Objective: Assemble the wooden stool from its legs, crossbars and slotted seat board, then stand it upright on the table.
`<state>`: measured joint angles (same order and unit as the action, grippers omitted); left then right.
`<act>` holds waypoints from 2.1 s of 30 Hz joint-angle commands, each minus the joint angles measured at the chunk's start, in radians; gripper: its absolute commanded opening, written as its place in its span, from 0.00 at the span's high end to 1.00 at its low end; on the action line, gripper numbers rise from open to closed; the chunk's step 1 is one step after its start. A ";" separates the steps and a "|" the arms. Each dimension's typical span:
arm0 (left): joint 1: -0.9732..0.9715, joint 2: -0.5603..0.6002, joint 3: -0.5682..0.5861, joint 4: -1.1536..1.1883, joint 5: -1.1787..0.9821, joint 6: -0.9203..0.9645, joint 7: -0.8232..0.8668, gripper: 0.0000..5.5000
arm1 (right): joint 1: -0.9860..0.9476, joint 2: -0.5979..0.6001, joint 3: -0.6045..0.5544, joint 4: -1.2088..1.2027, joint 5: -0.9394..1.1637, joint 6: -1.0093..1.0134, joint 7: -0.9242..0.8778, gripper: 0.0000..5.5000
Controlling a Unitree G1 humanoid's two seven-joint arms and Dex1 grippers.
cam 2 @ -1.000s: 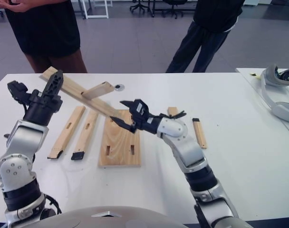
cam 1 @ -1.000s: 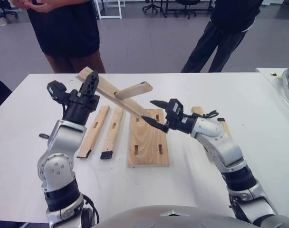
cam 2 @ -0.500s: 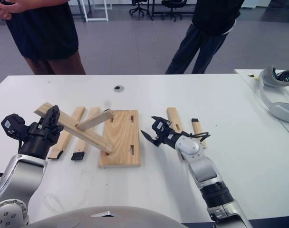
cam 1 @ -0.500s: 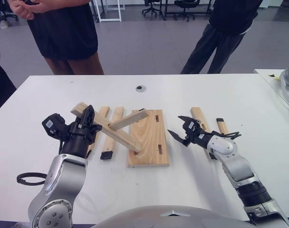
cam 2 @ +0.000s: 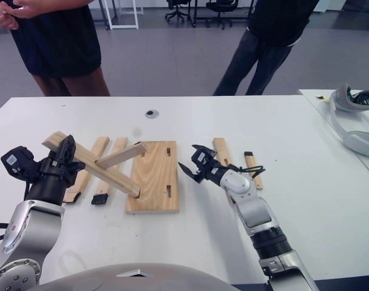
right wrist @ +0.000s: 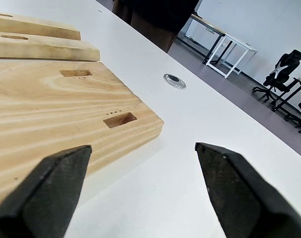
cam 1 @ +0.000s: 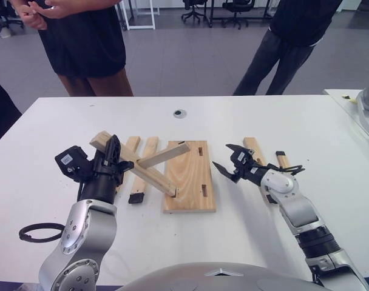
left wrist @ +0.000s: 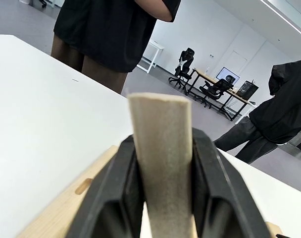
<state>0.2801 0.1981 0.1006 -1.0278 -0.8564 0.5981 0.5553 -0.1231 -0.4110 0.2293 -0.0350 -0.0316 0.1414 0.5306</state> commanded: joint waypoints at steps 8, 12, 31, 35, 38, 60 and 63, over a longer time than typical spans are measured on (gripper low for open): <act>-0.125 0.058 -0.371 -0.018 0.311 0.215 0.058 0.82 | -0.060 -0.040 -0.071 -0.016 -0.080 0.027 -0.076 0.29; -0.142 0.096 -0.433 -0.019 0.320 0.218 0.024 0.82 | -0.050 -0.037 -0.072 -0.004 -0.093 0.022 -0.087 0.29; 0.161 0.250 -0.489 -0.019 0.284 -0.112 -0.006 0.82 | -0.048 0.018 -0.059 0.035 -0.131 -0.019 -0.138 0.29; 0.234 0.363 -0.492 -0.019 0.225 -0.259 -0.029 0.82 | -0.055 0.025 -0.065 0.051 -0.137 -0.025 -0.141 0.29; 0.195 0.418 -0.513 -0.019 0.134 -0.287 -0.037 0.82 | -0.060 0.033 -0.062 0.060 -0.143 -0.028 -0.148 0.29; -0.429 0.528 -0.323 -0.019 -0.340 0.044 0.244 0.61 | -0.049 0.076 0.032 0.165 -0.195 0.078 -0.148 0.29; -0.481 0.548 -0.284 -0.019 -0.378 0.012 0.248 0.52 | -0.054 0.075 0.039 0.175 -0.198 0.075 -0.149 0.29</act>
<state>-0.1651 0.7239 -0.2156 -1.0472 -1.2084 0.6317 0.8021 -0.1914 -0.3343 0.2465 0.0973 -0.2076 0.1808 0.3691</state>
